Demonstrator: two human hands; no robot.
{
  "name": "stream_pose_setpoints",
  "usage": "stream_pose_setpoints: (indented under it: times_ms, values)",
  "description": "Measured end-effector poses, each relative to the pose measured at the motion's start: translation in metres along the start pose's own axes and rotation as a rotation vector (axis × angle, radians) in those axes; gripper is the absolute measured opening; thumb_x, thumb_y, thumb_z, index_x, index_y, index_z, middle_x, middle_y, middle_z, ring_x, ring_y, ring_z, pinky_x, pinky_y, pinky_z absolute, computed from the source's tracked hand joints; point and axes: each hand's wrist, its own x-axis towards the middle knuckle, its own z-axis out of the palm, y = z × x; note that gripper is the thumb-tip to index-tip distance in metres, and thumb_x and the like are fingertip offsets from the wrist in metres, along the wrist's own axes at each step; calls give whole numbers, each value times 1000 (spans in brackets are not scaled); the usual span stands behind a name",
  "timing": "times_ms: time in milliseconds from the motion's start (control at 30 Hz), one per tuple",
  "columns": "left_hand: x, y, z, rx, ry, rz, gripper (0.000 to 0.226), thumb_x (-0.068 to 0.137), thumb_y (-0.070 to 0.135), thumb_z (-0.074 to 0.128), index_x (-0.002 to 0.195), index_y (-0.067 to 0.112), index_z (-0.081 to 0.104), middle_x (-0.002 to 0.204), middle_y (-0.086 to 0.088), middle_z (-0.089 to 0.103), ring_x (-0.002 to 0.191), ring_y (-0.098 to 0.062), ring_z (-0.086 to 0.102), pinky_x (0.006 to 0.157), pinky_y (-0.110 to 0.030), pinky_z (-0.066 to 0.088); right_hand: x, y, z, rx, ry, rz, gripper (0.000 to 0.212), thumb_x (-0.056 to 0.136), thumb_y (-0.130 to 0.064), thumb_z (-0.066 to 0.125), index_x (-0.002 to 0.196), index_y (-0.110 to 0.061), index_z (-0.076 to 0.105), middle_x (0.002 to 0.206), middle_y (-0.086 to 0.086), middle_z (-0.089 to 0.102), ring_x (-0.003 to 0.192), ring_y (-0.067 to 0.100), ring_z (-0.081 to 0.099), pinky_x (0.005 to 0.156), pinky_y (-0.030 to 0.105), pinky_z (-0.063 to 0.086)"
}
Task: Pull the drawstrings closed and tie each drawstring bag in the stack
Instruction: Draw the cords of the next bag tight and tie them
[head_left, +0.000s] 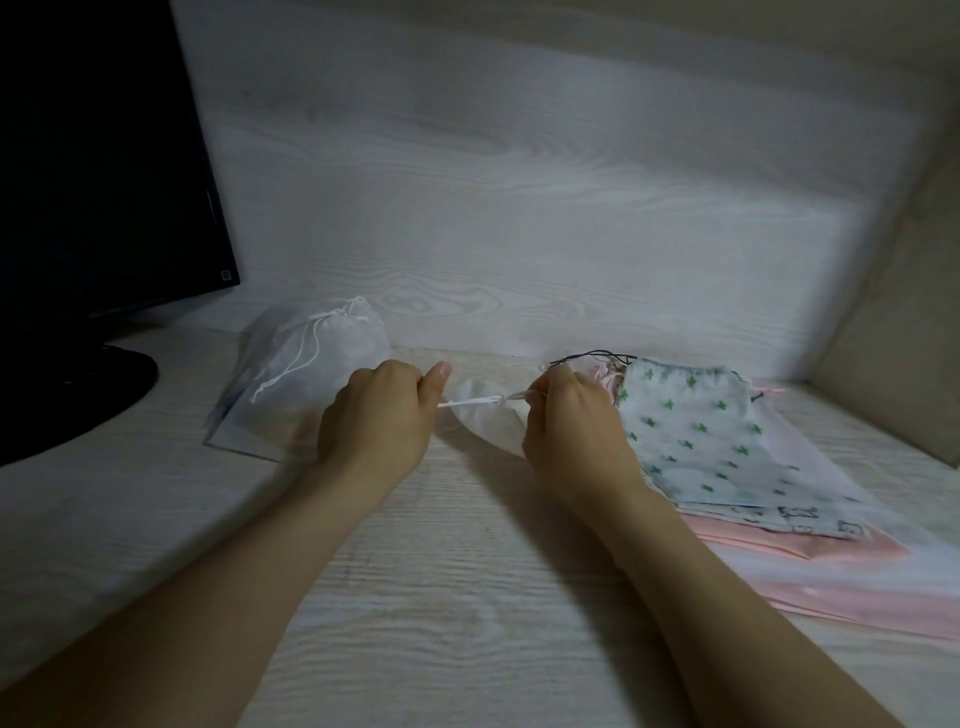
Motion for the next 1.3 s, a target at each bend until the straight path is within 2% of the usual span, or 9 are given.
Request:
stream_pose_setpoints:
  times_ms: [267, 433, 567, 667, 733, 867, 1000, 1133, 1300]
  values:
    - [4, -2, 6, 12, 14, 2, 60, 109, 50, 43, 61, 16, 52, 61, -3, 56, 63, -26, 58, 54, -33, 36, -1, -2, 0, 27, 92, 40, 10, 97, -8, 49, 106, -6, 53, 92, 14, 68, 83, 38, 63, 60, 38, 35]
    - [-2, 0, 9, -131, 21, 212, 11, 104, 33, 58, 101, 28, 67, 63, 13, 57, 66, -17, 60, 62, -34, 48, -6, -6, 2, 215, 150, -81, 10, 101, -7, 46, 109, -11, 49, 88, 8, 66, 76, 32, 58, 58, 40, 31]
    - [-1, -2, 11, -185, -68, 298, 43, 103, 21, 57, 145, 26, 55, 123, 3, 55, 111, -18, 57, 101, -36, 48, -7, -16, -3, 495, 181, -123, 10, 106, -9, 43, 107, -14, 51, 70, 5, 61, 60, 17, 53, 55, 32, 35]
    - [-2, -1, 9, -213, -141, 304, 40, 102, 12, 56, 140, 23, 55, 146, 6, 42, 132, -17, 39, 110, -27, 31, -8, -21, -8, 574, 197, -157, 10, 109, -12, 41, 105, -15, 51, 58, -5, 46, 48, 11, 41, 48, 23, 26]
    - [-2, 0, 6, -331, -197, 258, 22, 105, 20, 58, 127, 21, 57, 143, 7, 51, 132, -17, 46, 112, -30, 37, -9, -23, -11, 633, 219, -159, 9, 110, -17, 42, 107, -16, 51, 56, -5, 42, 46, 9, 35, 48, 26, 26]
    - [2, 6, -4, -585, -192, 191, 19, 107, 43, 55, 105, 25, 58, 97, 1, 73, 91, -24, 70, 87, -53, 56, -12, -26, -18, 761, 269, -117, 19, 107, -21, 51, 126, -20, 49, 57, -6, 47, 52, 10, 42, 53, 33, 35]
    - [0, 20, -11, -789, -145, 141, 13, 111, 27, 54, 110, 15, 58, 95, -1, 79, 82, -9, 75, 74, -25, 57, -14, -24, -20, 695, 364, 5, 34, 100, -28, 60, 132, -28, 47, 72, -7, 60, 60, 8, 55, 60, 23, 40]
    - [0, 27, -18, -849, -3, 112, 12, 111, 29, 52, 112, 18, 55, 96, -5, 75, 81, -10, 74, 73, -26, 58, -16, -29, -24, 798, 430, -32, 40, 102, -24, 59, 138, -26, 41, 66, -9, 51, 55, 9, 49, 58, 19, 39]
    - [10, 19, -27, -691, 245, 12, 12, 108, 31, 52, 101, 22, 51, 74, -1, 63, 63, -12, 57, 59, -33, 44, -6, -42, -21, 667, 398, -165, 28, 102, -9, 56, 123, -25, 50, 87, -8, 63, 54, 16, 54, 50, 35, 41]
